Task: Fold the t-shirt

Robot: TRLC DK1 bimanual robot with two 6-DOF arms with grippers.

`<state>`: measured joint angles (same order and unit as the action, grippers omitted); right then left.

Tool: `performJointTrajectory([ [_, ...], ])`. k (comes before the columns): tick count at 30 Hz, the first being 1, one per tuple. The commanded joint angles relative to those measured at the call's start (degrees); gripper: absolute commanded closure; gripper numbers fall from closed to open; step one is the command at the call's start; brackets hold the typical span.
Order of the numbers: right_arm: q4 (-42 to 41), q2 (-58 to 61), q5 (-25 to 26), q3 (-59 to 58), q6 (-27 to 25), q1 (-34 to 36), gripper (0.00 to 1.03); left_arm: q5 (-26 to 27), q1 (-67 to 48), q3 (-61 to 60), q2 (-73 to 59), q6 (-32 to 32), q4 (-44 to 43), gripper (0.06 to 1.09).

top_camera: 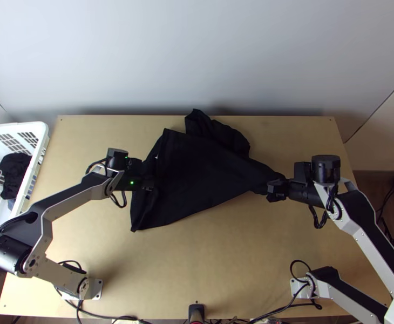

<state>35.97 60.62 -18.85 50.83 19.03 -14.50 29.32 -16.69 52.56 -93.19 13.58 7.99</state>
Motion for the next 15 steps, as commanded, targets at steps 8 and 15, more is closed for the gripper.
performJointTrajectory([
  [8,1.39,-1.91,-0.04,-0.64,0.13,0.09,0.99,-1.99,-0.89,2.55,-3.23,1.01,-2.01,0.74],
  [15,1.83,-1.82,-0.04,0.94,0.22,0.18,0.99,-1.99,-1.77,-0.88,-0.33,-1.28,0.27,1.05],
])
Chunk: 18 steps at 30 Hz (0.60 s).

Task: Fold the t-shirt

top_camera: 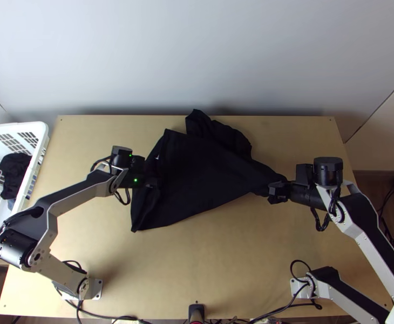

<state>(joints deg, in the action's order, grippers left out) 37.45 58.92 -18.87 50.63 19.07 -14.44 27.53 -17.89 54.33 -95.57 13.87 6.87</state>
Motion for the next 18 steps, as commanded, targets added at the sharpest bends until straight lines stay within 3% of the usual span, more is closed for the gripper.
performJointTrajectory([
  [1,0.60,-0.12,-0.02,1.58,0.18,0.11,0.99,-0.19,-0.57,-3.52,2.93,-1.92,1.39,1.05],
  [10,2.19,-3.10,0.06,4.92,0.79,2.57,0.99,-0.55,6.38,-6.34,16.38,-1.39,7.54,1.05],
  [18,5.70,-9.08,0.24,11.68,1.85,5.12,0.99,-0.63,9.36,2.72,33.26,11.71,15.54,1.05],
])
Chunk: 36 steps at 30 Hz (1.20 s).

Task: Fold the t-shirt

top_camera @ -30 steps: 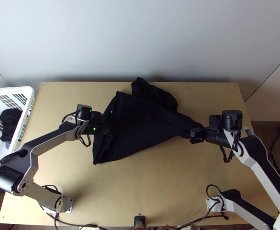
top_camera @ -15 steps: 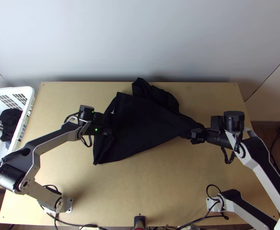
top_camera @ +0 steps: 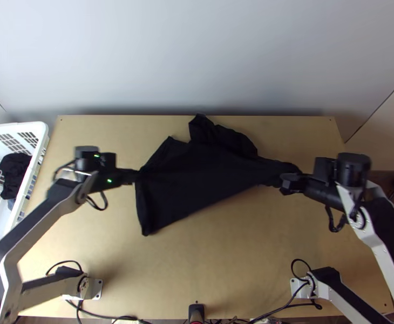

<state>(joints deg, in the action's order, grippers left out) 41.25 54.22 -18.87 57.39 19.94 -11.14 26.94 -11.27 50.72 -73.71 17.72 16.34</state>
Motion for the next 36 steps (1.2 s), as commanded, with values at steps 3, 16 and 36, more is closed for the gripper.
performJointTrajectory([
  [3,1.11,-5.70,1.56,7.30,1.50,2.61,0.99,-1.10,3.44,12.21,12.89,11.46,10.20,1.05],
  [16,-11.55,5.20,5.95,27.25,7.57,1.82,0.99,-11.56,3.36,29.17,13.60,24.65,9.41,1.05],
  [36,-18.84,12.05,11.93,47.91,7.92,-0.73,0.99,-20.35,4.50,40.78,14.91,23.07,0.01,1.05],
])
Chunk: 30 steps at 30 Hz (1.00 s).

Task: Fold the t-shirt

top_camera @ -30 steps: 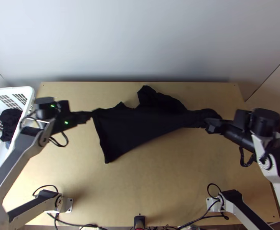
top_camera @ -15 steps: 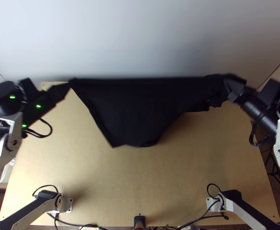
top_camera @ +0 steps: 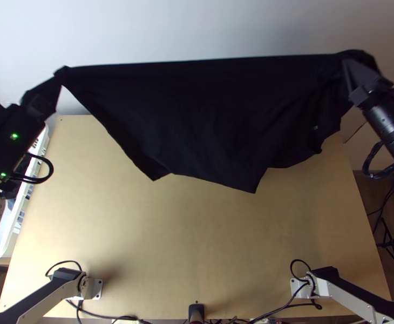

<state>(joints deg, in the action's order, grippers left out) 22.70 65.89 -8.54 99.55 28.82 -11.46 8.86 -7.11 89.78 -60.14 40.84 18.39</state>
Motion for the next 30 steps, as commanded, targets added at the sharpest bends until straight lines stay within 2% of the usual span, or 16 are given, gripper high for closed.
performJointTrajectory([
  [1,0.77,-0.50,1.59,6.62,-0.78,-0.31,1.00,-2.27,0.70,1.72,2.22,-0.06,-2.04,1.05],
  [6,6.22,-9.02,1.50,8.12,-1.13,-0.05,1.00,-2.18,3.95,0.13,8.20,-0.59,-0.46,1.05],
  [10,16.24,-15.09,0.80,10.40,-4.30,-0.31,1.00,-1.66,5.53,-2.06,14.17,-3.22,2.09,1.05],
  [16,23.00,-24.32,0.80,8.82,-10.27,-0.14,1.00,-1.48,7.03,-5.23,22.52,-7.53,7.10,1.05],
  [24,31.18,-24.49,0.98,16.38,-11.24,-0.75,1.00,-1.48,9.14,-7.16,29.99,-9.73,11.31,1.05],
  [30,30.65,-24.23,0.80,8.47,-10.98,-2.60,1.00,-0.51,9.05,-11.29,31.84,-9.73,11.23,1.05],
])
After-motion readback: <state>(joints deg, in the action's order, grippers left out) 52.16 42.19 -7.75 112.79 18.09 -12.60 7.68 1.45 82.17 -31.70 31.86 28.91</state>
